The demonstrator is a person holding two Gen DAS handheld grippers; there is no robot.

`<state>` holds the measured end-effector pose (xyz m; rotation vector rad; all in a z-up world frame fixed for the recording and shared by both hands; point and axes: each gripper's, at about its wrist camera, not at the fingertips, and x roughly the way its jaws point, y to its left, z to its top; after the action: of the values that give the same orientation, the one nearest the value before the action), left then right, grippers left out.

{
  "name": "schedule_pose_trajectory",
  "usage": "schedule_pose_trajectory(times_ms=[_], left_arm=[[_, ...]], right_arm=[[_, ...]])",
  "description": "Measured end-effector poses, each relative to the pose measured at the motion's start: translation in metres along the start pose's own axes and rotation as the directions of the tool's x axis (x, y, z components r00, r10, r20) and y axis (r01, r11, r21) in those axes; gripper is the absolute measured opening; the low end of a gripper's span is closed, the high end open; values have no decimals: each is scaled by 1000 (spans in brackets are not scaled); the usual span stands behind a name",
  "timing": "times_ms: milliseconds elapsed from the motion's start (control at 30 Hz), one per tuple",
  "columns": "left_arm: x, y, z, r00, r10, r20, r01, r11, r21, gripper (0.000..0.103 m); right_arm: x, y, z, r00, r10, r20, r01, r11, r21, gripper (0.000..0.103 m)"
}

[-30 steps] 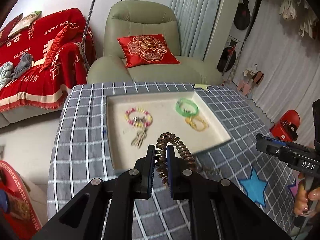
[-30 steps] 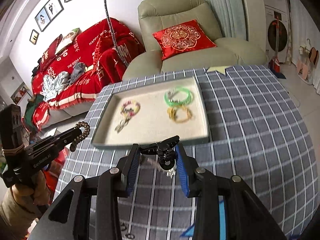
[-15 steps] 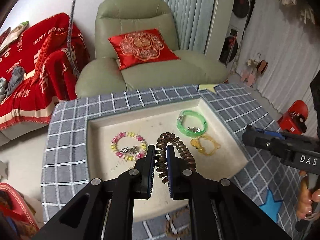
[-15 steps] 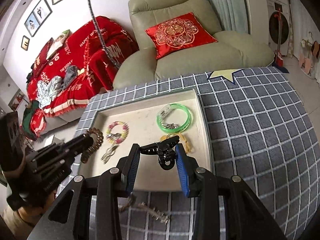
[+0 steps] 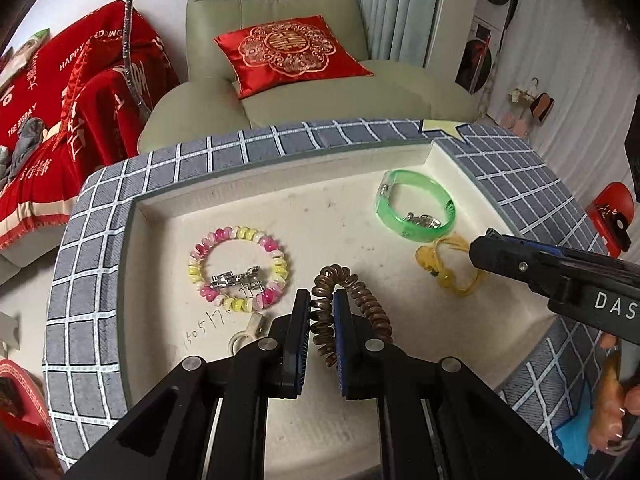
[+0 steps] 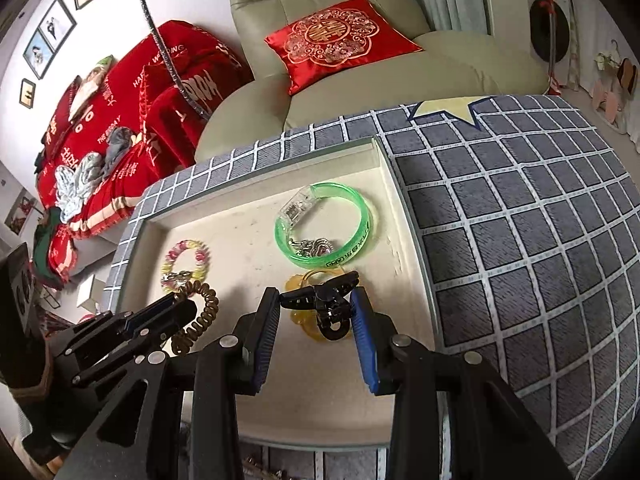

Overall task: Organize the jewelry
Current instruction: 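Set the coiled bracelet beside the beaded bracelet with the left while the right sets the clip on the cord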

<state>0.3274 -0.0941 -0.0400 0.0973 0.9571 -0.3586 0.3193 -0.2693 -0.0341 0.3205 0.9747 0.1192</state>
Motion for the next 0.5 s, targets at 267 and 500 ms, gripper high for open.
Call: schedule_pose_trajectory(times_ms=[267, 500], left_arm=[[13, -3, -7, 998, 55, -29, -54, 998, 28, 28], [13, -7, -10, 997, 75, -19, -74, 996, 44, 28]], right_arm=[[15, 3, -4, 998, -56, -7, 55, 997, -48, 40], [16, 2, -4, 997, -76, -17, 75, 996, -42, 45]])
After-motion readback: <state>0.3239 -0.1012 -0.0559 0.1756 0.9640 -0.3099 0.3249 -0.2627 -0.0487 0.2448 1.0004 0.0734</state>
